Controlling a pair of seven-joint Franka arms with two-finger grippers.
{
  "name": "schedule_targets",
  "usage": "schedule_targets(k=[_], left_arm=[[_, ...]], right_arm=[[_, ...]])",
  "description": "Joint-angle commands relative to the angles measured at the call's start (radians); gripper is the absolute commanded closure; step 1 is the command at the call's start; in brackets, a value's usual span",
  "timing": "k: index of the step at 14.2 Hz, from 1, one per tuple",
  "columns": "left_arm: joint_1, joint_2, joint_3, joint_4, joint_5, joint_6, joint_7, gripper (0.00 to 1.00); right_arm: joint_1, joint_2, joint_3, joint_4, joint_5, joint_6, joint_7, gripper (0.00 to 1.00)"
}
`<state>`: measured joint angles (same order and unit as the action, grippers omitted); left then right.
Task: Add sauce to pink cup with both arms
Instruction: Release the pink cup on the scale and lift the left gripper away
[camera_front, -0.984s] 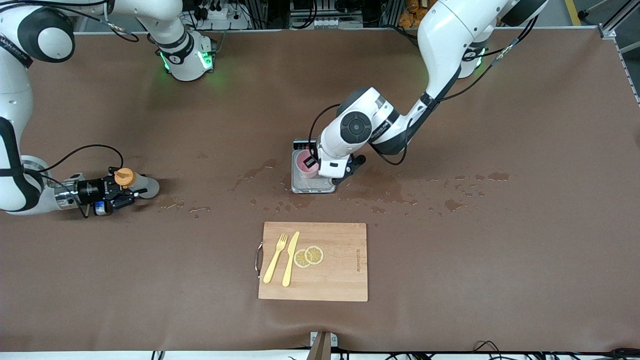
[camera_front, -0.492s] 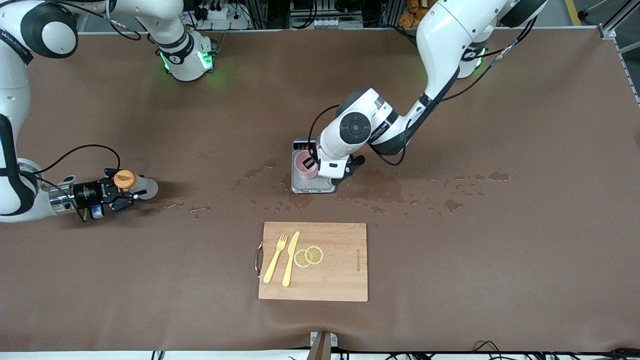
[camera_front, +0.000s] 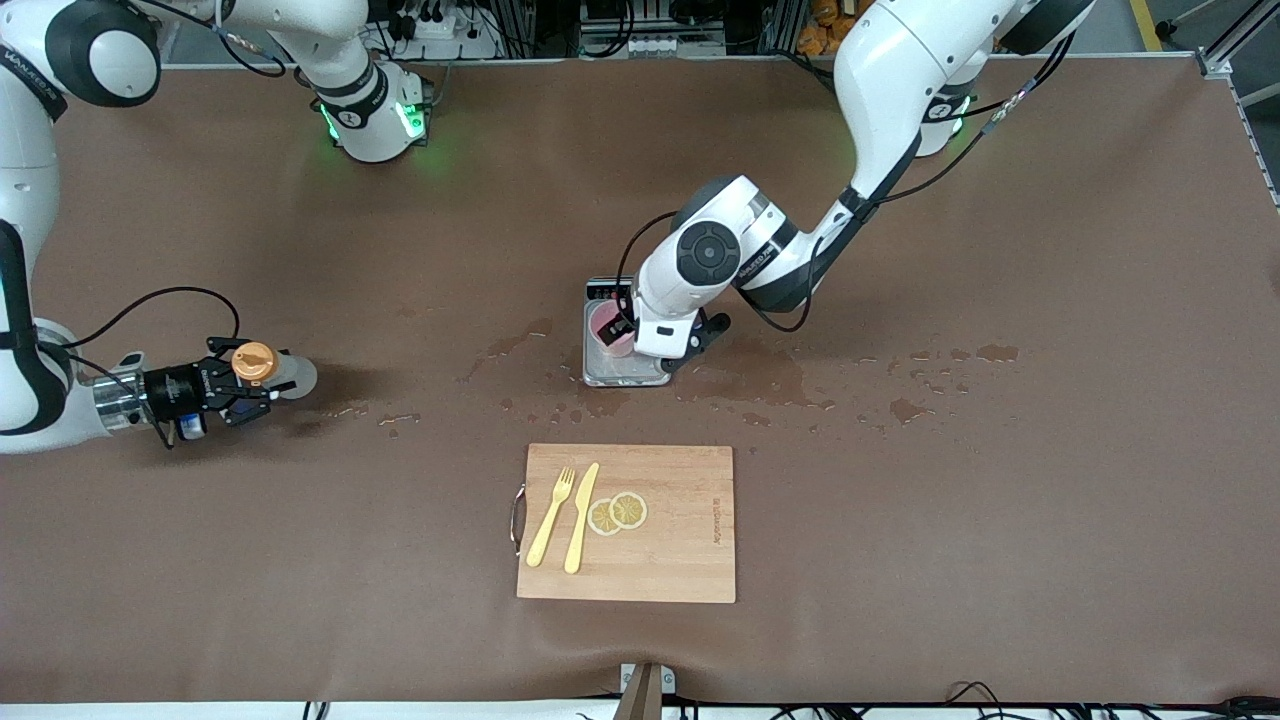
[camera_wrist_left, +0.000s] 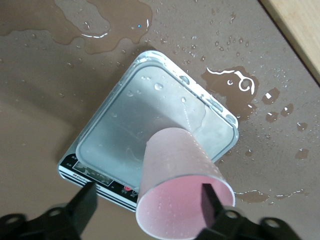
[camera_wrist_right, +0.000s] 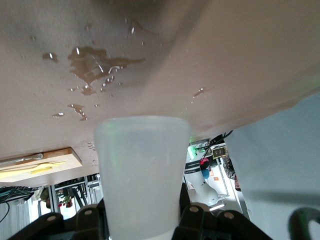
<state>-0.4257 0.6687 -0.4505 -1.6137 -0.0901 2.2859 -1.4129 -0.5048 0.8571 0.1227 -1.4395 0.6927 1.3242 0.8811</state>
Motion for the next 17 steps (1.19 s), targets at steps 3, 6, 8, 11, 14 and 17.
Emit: schedule_targets(k=[3,6,8,11,14,17], left_arm=[[0.018,-0.057,0.004,0.037,0.026,-0.136,-0.003,0.0],[0.031,-0.083,0.004,0.087,0.093,-0.287,0.105,0.0],[0.057,-0.113,0.004,0.083,0.104,-0.293,0.158,0.0],[0.129,-0.165,0.004,0.077,0.144,-0.415,0.271,0.0],[0.257,-0.208,0.003,0.072,0.144,-0.54,0.489,0.0],[0.361,-0.265,0.004,0.034,0.145,-0.577,0.644,0.0]], right_arm=[[0.066,-0.082,-0.003,-0.006,-0.047,-0.016,0.11,0.5],[0.109,-0.118,-0.001,0.021,-0.091,-0.016,0.176,0.51],[0.14,-0.141,-0.003,0.028,-0.111,-0.016,0.214,0.51],[0.186,-0.182,0.002,0.085,-0.136,-0.017,0.349,0.52],[0.271,-0.233,-0.005,0.085,-0.176,-0.014,0.429,0.52],[0.319,-0.236,-0.003,0.1,-0.219,-0.013,0.504,0.52]])
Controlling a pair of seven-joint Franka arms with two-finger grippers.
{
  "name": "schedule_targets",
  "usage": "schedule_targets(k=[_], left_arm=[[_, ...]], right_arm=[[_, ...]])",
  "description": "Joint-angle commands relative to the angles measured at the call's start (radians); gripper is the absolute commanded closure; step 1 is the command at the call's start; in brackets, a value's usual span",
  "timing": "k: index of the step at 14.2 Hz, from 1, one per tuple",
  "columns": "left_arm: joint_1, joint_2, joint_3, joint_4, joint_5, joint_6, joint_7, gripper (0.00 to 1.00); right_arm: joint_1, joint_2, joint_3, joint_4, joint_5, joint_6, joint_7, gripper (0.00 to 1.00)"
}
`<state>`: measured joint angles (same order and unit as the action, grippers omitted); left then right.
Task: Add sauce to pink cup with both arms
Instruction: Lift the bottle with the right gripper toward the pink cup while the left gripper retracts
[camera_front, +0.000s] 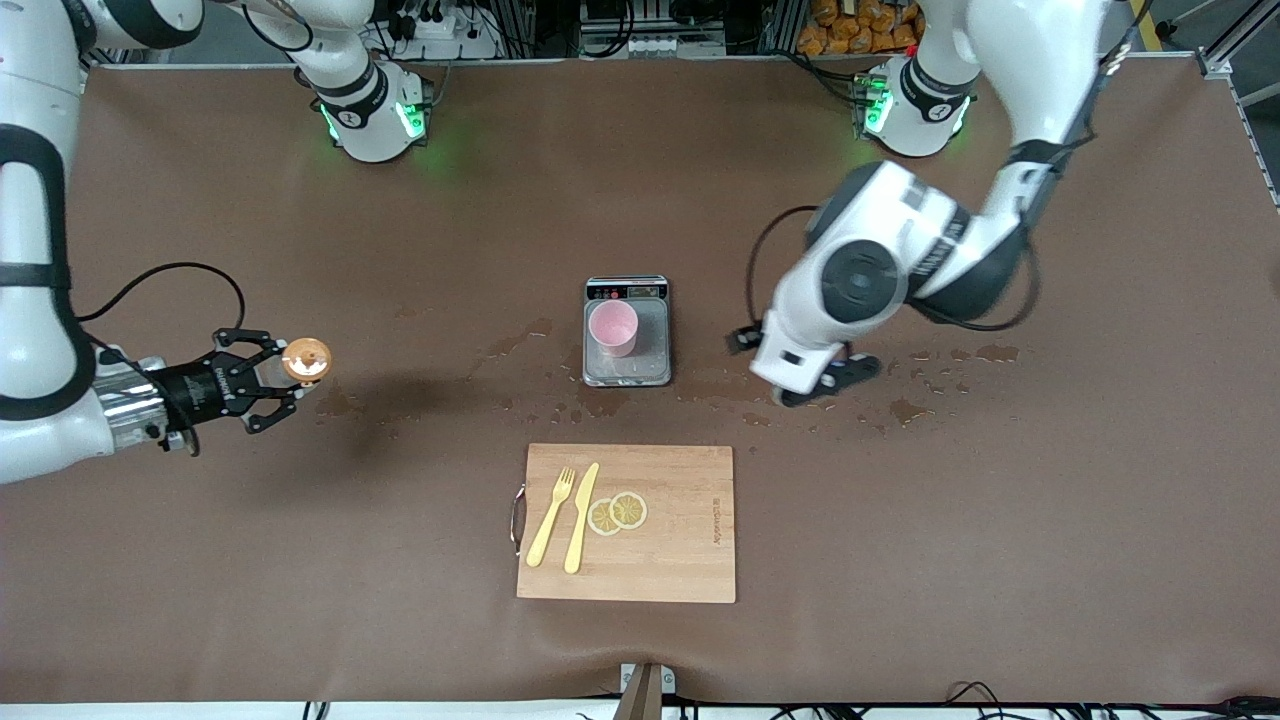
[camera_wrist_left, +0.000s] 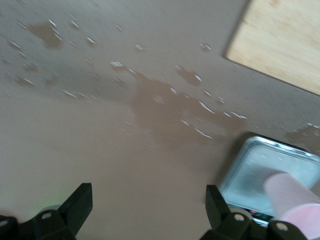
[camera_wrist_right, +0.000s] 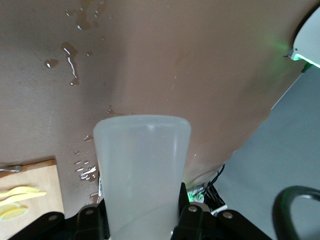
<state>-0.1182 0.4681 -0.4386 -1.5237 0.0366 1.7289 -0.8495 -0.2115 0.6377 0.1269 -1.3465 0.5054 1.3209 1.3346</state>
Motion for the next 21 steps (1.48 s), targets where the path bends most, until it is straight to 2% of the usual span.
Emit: schedule_targets(k=[1,5,10,12,17,21], left_arm=[[0.089,-0.095,-0.008,-0.088,0.025,-0.026,0.139,0.0],[0.228,-0.19,-0.011,-0.174,0.032,-0.029,0.38,0.0],[0.313,-0.262,-0.011,-0.23,0.035,-0.031,0.584,0.0],[0.374,-0.293,-0.015,-0.249,0.048,-0.031,0.726,0.0],[0.388,-0.298,-0.02,-0.243,0.049,-0.028,0.759,0.0],[0.379,-0.341,-0.006,-0.243,0.037,-0.028,0.756,0.0]], right_arm=[[0.041,-0.018,-0.007,0.015,-0.047,-0.011,0.06,0.52],[0.127,-0.032,-0.009,0.036,-0.08,-0.008,0.164,0.53],[0.219,-0.032,-0.01,0.044,-0.162,-0.005,0.238,0.53],[0.244,-0.032,-0.009,0.044,-0.2,-0.003,0.245,0.53],[0.36,-0.032,-0.01,0.046,-0.323,0.015,0.353,0.56],[0.392,-0.03,-0.01,0.063,-0.326,0.023,0.397,0.56]])
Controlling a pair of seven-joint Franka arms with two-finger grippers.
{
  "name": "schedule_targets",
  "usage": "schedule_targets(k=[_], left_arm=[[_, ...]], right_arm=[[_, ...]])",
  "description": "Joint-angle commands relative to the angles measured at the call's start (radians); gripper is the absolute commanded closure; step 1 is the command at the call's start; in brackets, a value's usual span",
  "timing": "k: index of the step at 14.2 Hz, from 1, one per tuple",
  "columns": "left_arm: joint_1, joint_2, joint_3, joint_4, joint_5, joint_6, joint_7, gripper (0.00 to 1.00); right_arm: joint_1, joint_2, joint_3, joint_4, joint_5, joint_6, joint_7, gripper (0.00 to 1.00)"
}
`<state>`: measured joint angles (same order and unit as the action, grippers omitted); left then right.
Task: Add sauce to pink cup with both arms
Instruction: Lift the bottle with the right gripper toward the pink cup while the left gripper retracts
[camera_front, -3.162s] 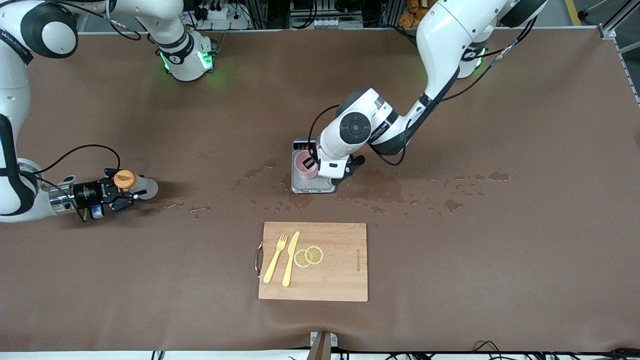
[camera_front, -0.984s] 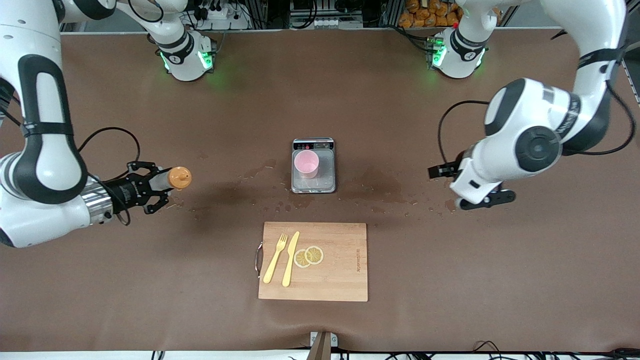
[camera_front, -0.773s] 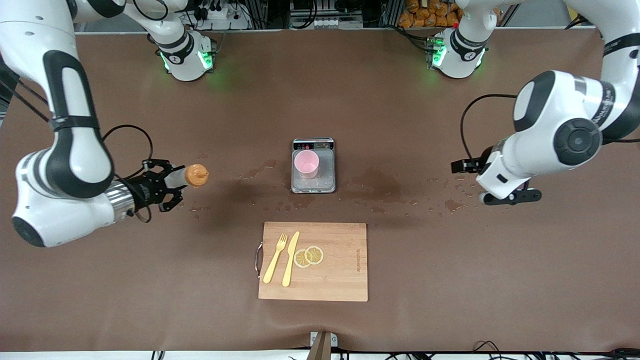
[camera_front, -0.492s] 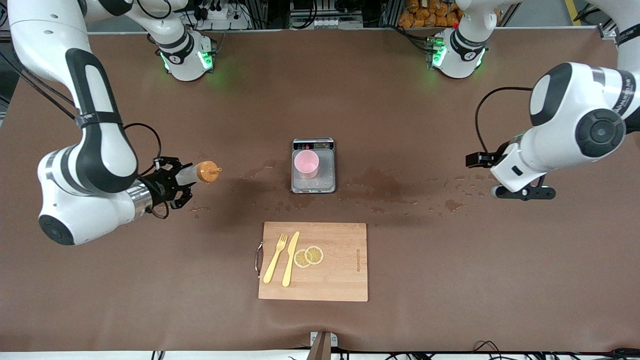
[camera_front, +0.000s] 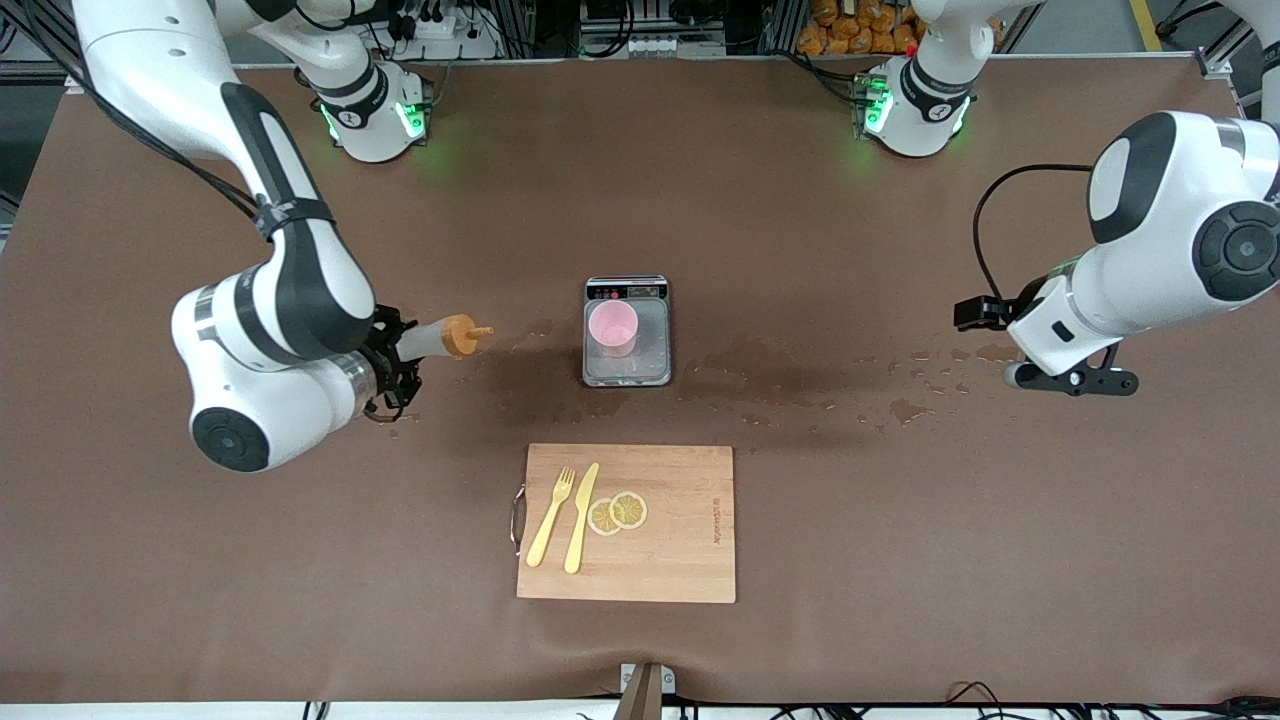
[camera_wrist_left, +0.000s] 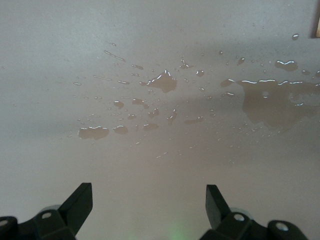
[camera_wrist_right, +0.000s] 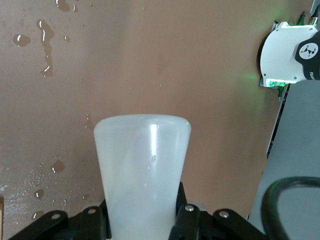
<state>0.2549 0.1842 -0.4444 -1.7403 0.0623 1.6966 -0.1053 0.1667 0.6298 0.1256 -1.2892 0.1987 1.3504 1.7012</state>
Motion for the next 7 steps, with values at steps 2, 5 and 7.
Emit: schedule_targets(k=[2,5,7], left_arm=[[-0.017,-0.077,0.039,-0.027,-0.015,0.002,0.018,0.0],[-0.164,-0.127,0.194,-0.033,-0.045,0.001,0.021,0.0],[-0.203,-0.156,0.242,-0.028,-0.085,0.001,0.022,0.0]], right_arm=[[0.025,-0.021,-0.008,0.007,-0.019,0.003,0.06,0.56],[0.056,-0.016,-0.009,0.007,-0.021,0.021,0.103,0.56],[0.065,-0.016,-0.009,0.007,-0.021,0.023,0.11,0.57]])
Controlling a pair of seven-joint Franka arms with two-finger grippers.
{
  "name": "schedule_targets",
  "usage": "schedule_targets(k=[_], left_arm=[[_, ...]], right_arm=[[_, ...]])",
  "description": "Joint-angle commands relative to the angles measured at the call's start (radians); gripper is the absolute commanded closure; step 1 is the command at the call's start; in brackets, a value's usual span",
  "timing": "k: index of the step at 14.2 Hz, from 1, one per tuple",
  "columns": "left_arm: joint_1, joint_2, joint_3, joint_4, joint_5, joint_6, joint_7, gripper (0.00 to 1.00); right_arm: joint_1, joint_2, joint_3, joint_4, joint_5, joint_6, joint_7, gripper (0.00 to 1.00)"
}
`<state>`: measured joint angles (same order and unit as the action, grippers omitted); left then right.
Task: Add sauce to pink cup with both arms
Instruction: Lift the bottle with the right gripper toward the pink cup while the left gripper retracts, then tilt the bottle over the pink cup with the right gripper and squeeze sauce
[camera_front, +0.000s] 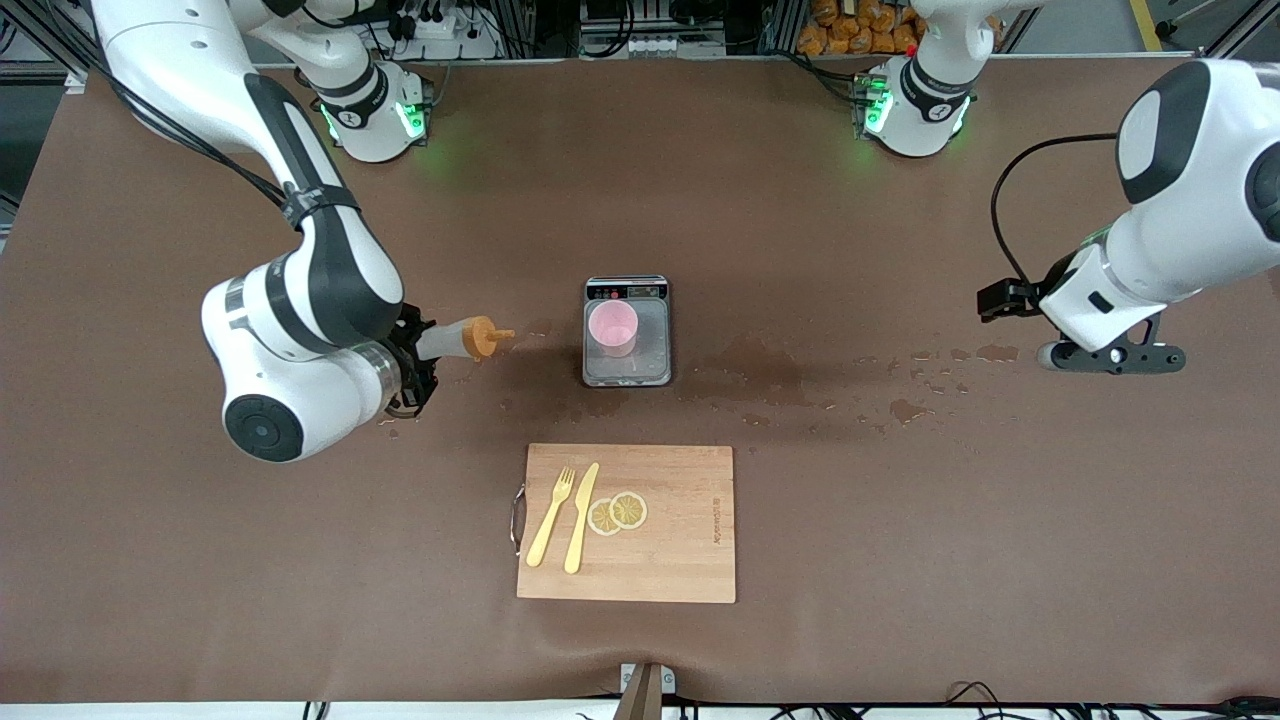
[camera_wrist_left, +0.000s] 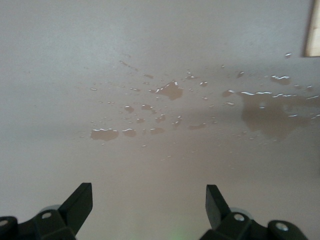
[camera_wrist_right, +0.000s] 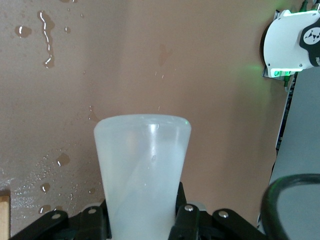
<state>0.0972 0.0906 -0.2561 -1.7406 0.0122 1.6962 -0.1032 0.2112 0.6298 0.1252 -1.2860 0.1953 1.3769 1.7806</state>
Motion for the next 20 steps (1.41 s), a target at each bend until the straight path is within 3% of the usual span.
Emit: schedule_targets(k=[1,5,9,13,16,20], left_arm=[[-0.056,-0.075,0.057,-0.025,-0.035,0.002,0.029,0.0],[-0.1,-0.087,0.063,-0.007,-0.021,-0.012,0.078,0.0],[-0.108,-0.088,0.057,0.065,-0.02,-0.078,0.108,0.0],[-0.103,-0.117,0.048,0.066,-0.026,-0.098,0.09,0.0],[-0.102,-0.137,0.049,0.066,-0.027,-0.095,0.086,0.0],[-0.105,-0.153,0.051,0.07,-0.023,-0.093,0.079,0.0]], right_arm=[[0.027,-0.015,-0.01,0.002,-0.017,-0.004,0.046,0.57],[0.08,-0.01,-0.013,0.02,-0.022,-0.005,0.158,0.58],[0.161,0.01,-0.012,0.011,-0.117,-0.004,0.247,0.6],[0.2,0.021,-0.012,0.01,-0.134,-0.005,0.338,0.61],[0.224,0.025,-0.012,0.007,-0.198,-0.013,0.391,0.61],[0.226,0.025,-0.012,0.013,-0.229,-0.102,0.411,0.62]])
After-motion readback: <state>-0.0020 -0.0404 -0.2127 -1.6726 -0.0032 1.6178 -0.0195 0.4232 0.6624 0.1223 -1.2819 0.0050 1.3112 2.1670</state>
